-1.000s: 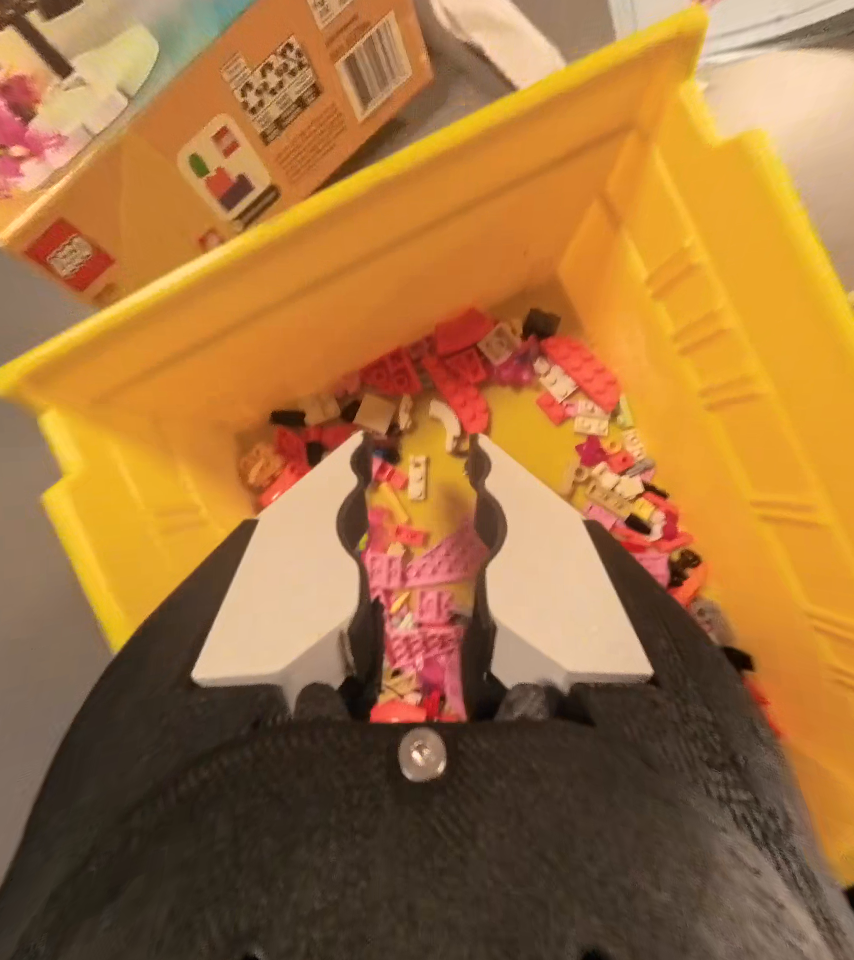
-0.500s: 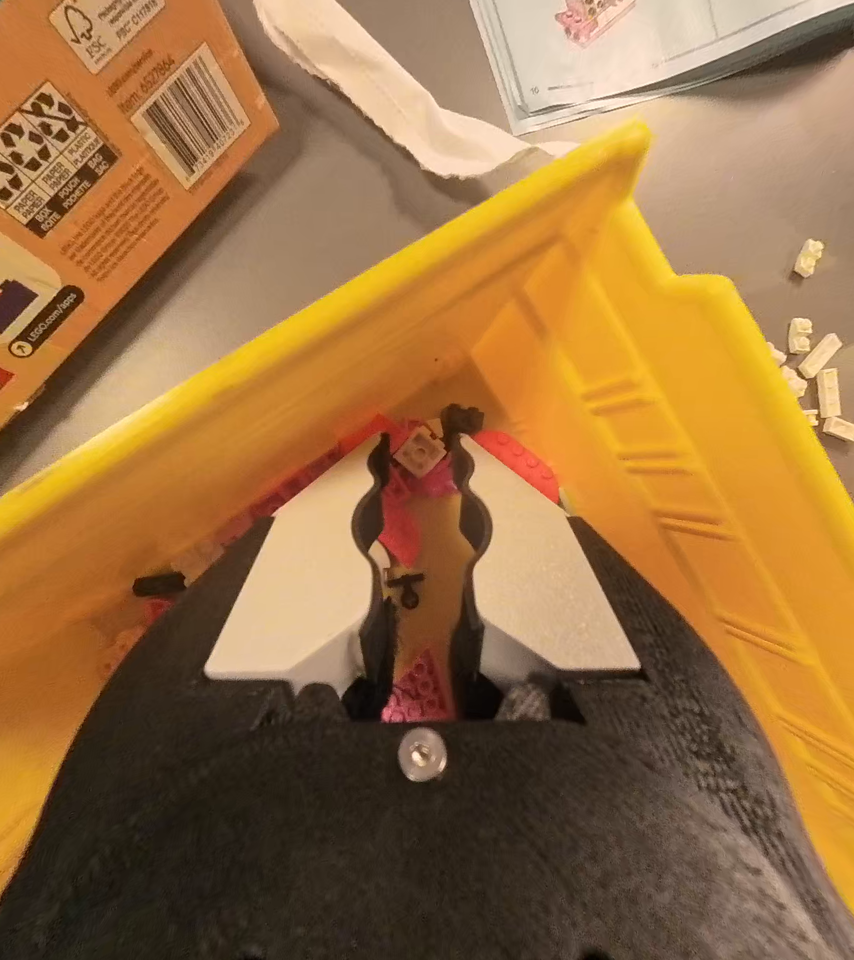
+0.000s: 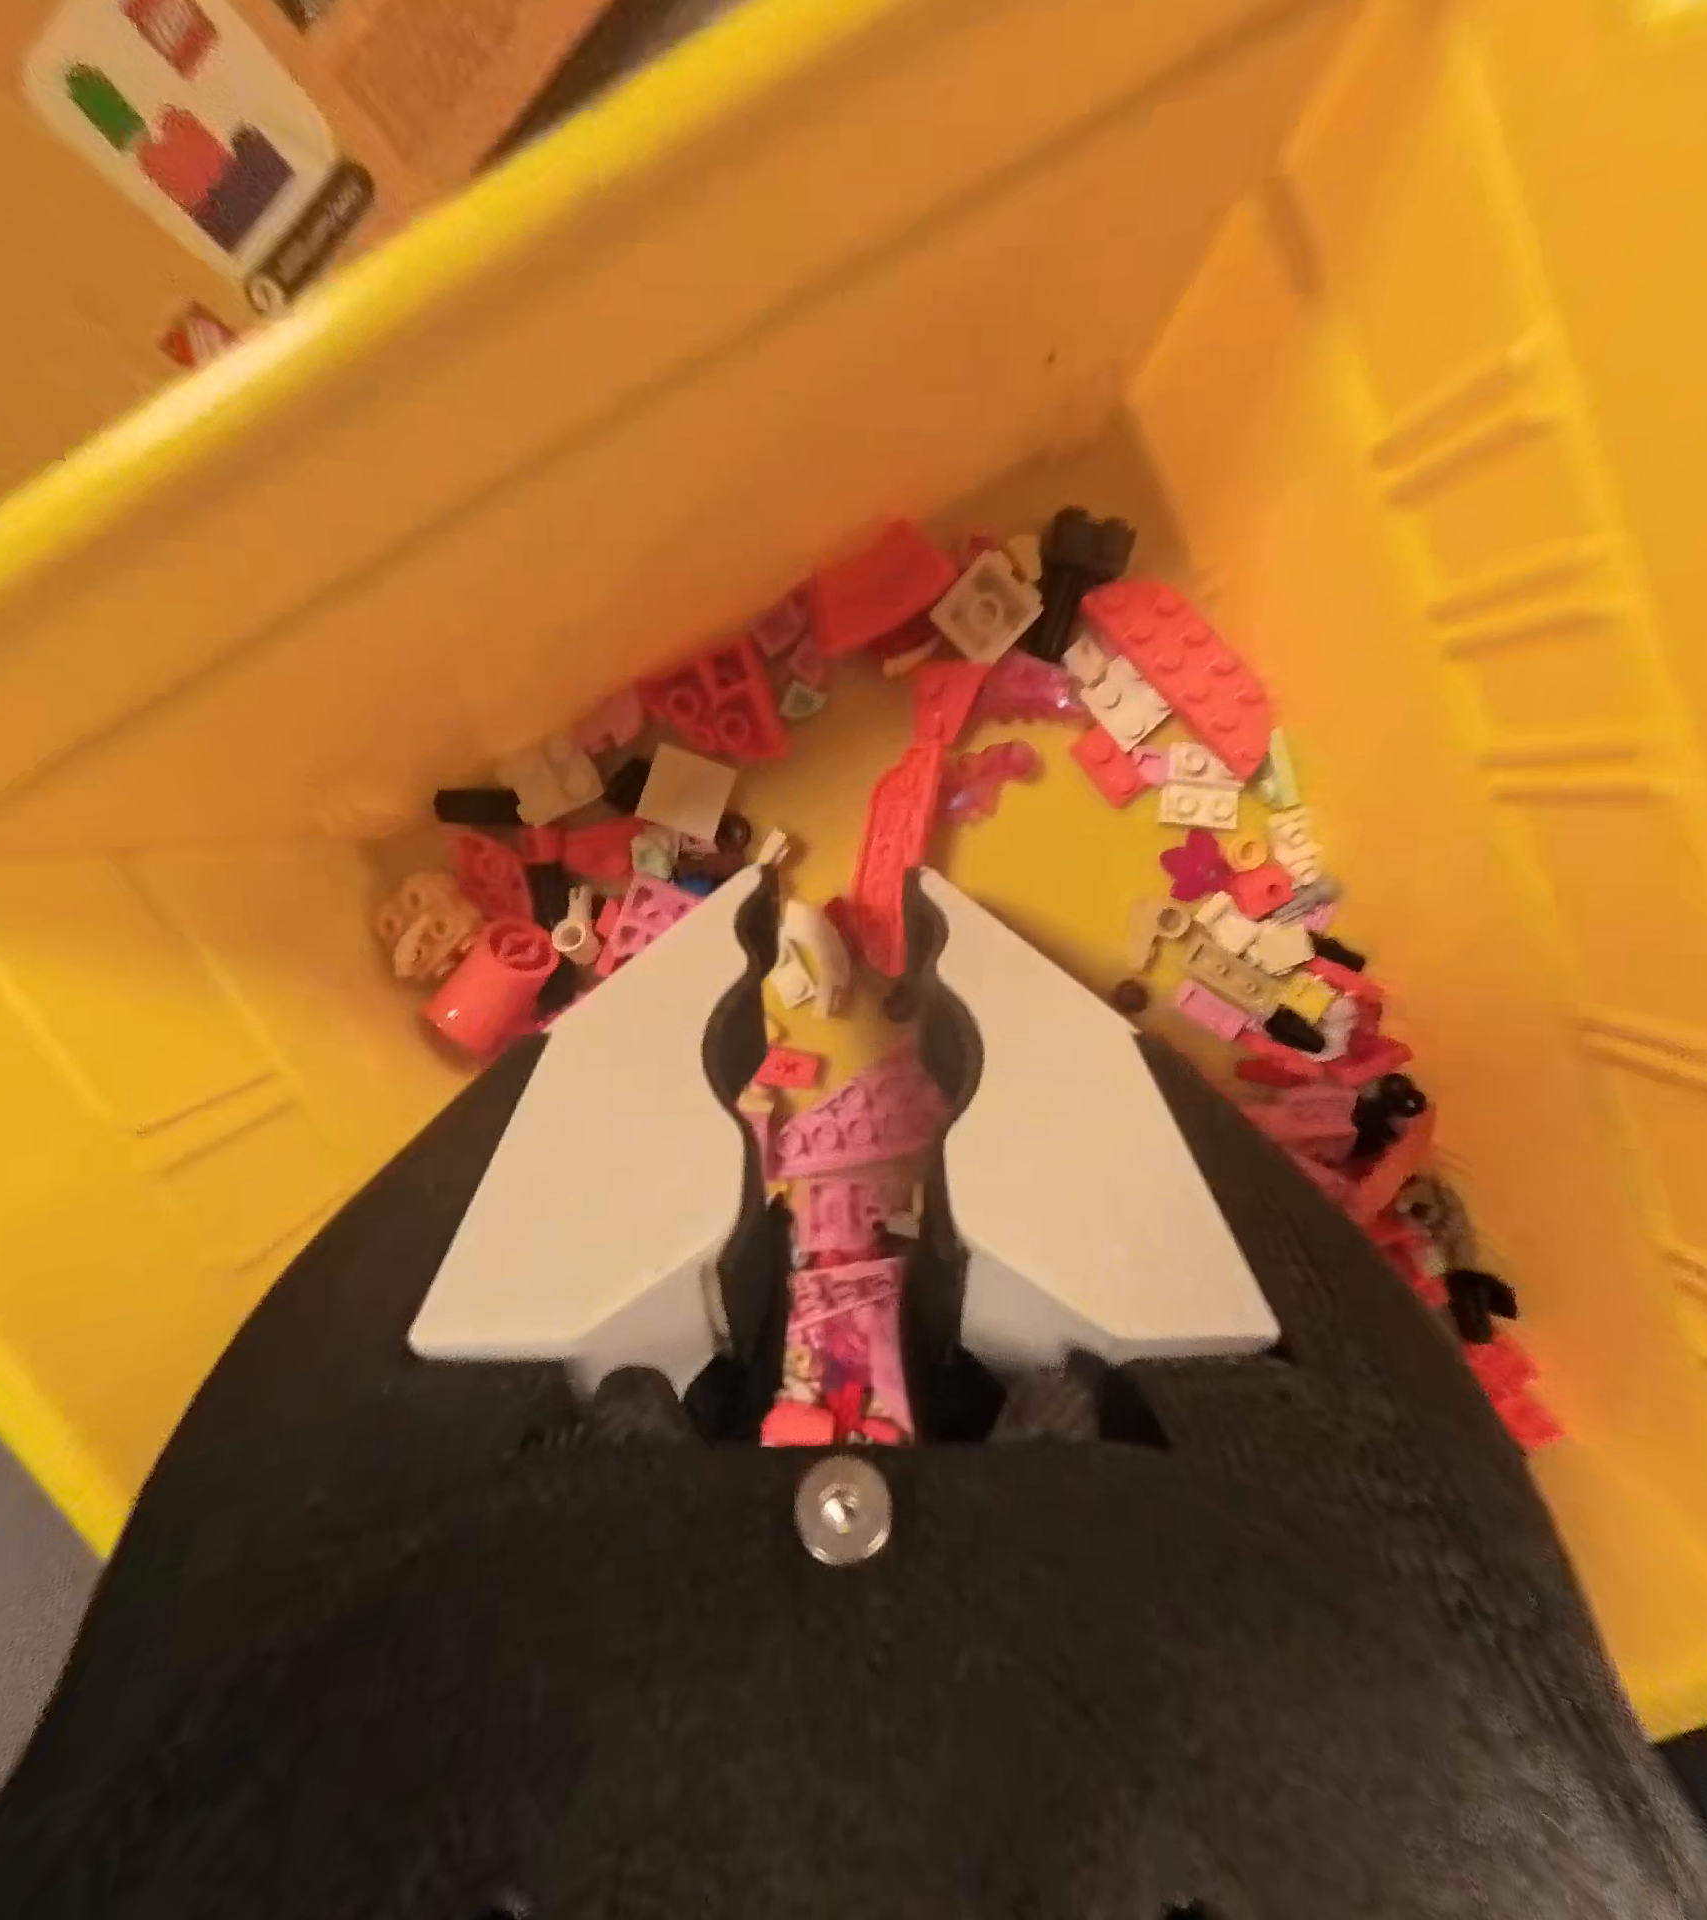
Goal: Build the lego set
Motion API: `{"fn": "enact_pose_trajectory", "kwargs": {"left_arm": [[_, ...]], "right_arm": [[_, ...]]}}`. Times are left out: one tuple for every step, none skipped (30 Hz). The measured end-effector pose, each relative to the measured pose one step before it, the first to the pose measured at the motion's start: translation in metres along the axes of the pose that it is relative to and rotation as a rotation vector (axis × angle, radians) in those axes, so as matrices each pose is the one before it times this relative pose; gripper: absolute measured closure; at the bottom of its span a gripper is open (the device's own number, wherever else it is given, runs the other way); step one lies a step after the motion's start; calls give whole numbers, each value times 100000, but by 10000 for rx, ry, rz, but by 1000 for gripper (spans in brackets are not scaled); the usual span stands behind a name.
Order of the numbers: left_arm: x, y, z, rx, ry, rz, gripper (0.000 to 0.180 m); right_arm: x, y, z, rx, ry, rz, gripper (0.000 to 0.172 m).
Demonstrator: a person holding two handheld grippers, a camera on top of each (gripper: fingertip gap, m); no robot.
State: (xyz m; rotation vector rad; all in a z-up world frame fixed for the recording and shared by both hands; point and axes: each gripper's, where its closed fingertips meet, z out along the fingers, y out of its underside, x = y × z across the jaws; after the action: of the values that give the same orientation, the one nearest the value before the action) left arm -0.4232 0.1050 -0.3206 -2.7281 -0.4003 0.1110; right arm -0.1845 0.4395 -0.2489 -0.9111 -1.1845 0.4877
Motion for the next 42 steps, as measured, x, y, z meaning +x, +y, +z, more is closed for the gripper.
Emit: {"fn": "enact_pose_trajectory", "kwargs": {"left_arm": [[338, -469, -283, 243, 196, -146, 158], [527, -584, -237, 299, 300, -165, 158], [715, -621, -112, 314, 397, -123, 158], [840, -494, 68, 221, 449, -16, 158], [890, -245, 278, 51, 458, 110, 158], [752, -21, 443, -97, 357, 202, 156], [428, 104, 531, -174, 152, 257, 154], [180, 194, 540, -225, -14, 329, 153], [16, 193, 456, -212, -108, 322, 152], [72, 77, 368, -123, -61, 262, 150], [111, -83, 262, 3, -25, 147, 149], [82, -207, 184, 88, -1, 60, 149], [97, -280, 146, 141, 47, 53, 149], [131, -246, 142, 127, 80, 69, 149], [22, -96, 157, 33, 14, 51, 149], [-116, 110, 175, -97, -75, 39, 149], [-220, 240, 141, -168, -169, 55, 148], [-197, -3, -53, 8, -165, 12, 147], [-420, 226, -122, -119, -299, -30, 148], [-547, 379, -125, -206, -376, 20, 148], [-686, 527, -135, -251, -465, 7, 149], [-740, 641, -119, -300, -491, -34, 150], [-500, 491, -169, -184, -318, -46, 155], [-550, 634, -149, -278, -324, -115, 154], [-510, 613, -137, -252, -283, -58, 153], [-310, 239, -220, 12, -179, 37, 154], [-20, -174, -366, 285, -30, 93, 154], [374, -341, -467, 380, 209, 80, 154], [833, -398, -476, 361, 517, 70, 154], [1154, -330, -412, 282, 714, 91, 154], [981, -151, -279, 129, 604, 29, 154], [832, 142, -130, -74, 491, 111, 154], [237, 313, -1, -202, 109, 59, 154], [-122, 348, 76, -233, -111, 45, 154], [28, 334, 160, -213, -2, 103, 154], [219, 263, 204, -165, 136, 64, 154], [259, 184, 225, -118, 198, -31, 154], [397, 143, 211, -85, 286, -30, 154], [440, 127, 188, -74, 308, -14, 154], [410, 149, 153, -83, 271, 5, 154], [367, 160, 96, -78, 220, 27, 154], [452, 221, 70, -102, 256, 59, 155]], "right_arm": [[2, 7, -7, -3, 7, -7, 172], [-1, 22, 3, -16, 6, -16, 172], [-23, 11, 11, -13, -4, -20, 172], [-24, 9, 20, -13, -5, -24, 172], [-13, 13, 8, -9, -4, -18, 172], [-16, 6, 3, -3, -4, -8, 172], [0, 1, -1, -1, -1, -2, 172], [-2, -1, 1, 1, -1, 0, 172], [-3, 1, 8, -2, -2, -3, 172], [-23, 0, -1, -3, -4, -9, 172], [-12, 9, 7, -2, -7, -9, 172], [-5, 3, -1, -2, -5, -2, 172], [-1, -9, 1, 0, -3, 5, 172], [6, 1, -3, 4, 1, 8, 172], [14, -7, -2, 4, 2, 7, 172], [2, 4, 4, 1, -3, 3, 172], [-11, 7, 0, 1, -6, -4, 172], [-16, -8, 6, 1, -6, -4, 172], [-4, -4, -7, 4, -5, 0, 172], [0, -1, -2, 6, -4, 7, 172], [11, -8, -2, 5, 1, 10, 172], [6, -1, -2, 6, 1, 8, 172], [8, -9, -1, 6, -2, 7, 172], [-5, -5, -6, 4, -5, 3, 172], [-2, 0, 0, 0, -2, 0, 172], [-17, 1, -4, 1, -3, 0, 172], [-4, -5, 3, 4, -2, 1, 172], [5, -14, -5, 5, 0, 7, 172], [10, 2, -3, 4, 5, 10, 172], [12, 6, -5, 1, 4, 7, 172], [-2, -2, 1, 1, -1, 0, 172], [-11, -7, -3, 1, -5, -5, 172], [-6, 10, -2, -1, -2, -4, 172], [9, -10, -7, 2, 1, 3, 172], [8, 1, -3, 4, 3, 11, 172], [26, 1, -9, 3, 4, 10, 172], [3, -4, -7, 4, 2, 5, 172], [-4, -4, 2, 3, -2, 2, 172], [-2, -2, -8, 2, -3, 1, 172], [-2, -2, 1, 1, -1, 0, 172], [1, -1, -8, 2, 0, 2, 172], [-3, -3, 2, 2, -1, 3, 172]]}}
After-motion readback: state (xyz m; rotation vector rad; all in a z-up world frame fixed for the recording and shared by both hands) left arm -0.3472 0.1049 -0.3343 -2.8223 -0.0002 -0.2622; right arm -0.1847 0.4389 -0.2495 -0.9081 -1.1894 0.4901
